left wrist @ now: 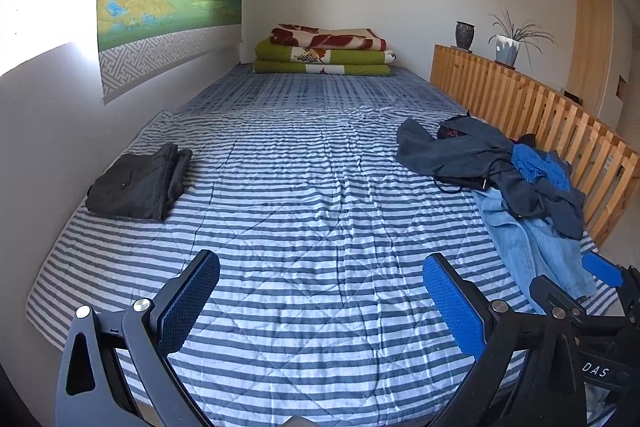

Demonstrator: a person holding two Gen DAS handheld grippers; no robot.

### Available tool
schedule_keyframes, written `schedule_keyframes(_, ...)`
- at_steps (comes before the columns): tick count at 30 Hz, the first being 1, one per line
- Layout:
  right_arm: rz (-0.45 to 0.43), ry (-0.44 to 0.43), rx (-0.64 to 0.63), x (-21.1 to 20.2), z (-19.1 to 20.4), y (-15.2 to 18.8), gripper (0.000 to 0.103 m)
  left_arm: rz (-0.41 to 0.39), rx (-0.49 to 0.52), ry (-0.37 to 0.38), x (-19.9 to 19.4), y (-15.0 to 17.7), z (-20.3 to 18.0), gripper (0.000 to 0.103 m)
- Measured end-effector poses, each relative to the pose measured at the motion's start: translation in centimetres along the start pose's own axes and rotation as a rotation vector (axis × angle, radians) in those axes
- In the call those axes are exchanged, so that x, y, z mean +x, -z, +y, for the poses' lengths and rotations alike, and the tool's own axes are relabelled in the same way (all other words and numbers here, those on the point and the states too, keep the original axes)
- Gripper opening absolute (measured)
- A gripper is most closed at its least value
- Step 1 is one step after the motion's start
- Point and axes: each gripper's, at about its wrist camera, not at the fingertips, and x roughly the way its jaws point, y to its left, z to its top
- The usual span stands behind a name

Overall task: Organize objects
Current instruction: 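Move both tools toward the clothes pile by the wooden slats, then grasp the blue striped boxer shorts in the pile with the right gripper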

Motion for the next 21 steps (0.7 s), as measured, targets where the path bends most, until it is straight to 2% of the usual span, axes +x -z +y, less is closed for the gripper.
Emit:
schedule_keyframes(8, 0.043, 0.032, 0.04, 4.4, -3.4, -1.2, 0.1, 0.03, 0.029, -0.015, 6.0, -1.1, -0.6, 0.103)
schedule_keyframes(10, 0.06, 0.047, 0.072, 5.8, -5.2, -2.0, 0.094, 0.03, 0.037, -0.01, 7.7, -1.4, -1.0, 0.103)
schedule_keyframes(13, 0.072, 0.096, 0.097, 7.8, -7.8, -3.5, 0.087, 0.039, 0.073, -0.008, 10.5, -2.0, -2.0, 0.103)
schedule_keyframes(16, 0.066, 0.155, 0.111, 9.5, -10.7, -5.3, 0.087, 0.062, 0.088, -0.003, 13.4, -2.3, -2.7, 0.103)
schedule_keyframes(21, 0.071, 0.235, 0.149, 12.7, -16.5, -8.9, 0.087, 0.139, 0.077, 0.049, 17.2, -1.7, -3.5, 0.103)
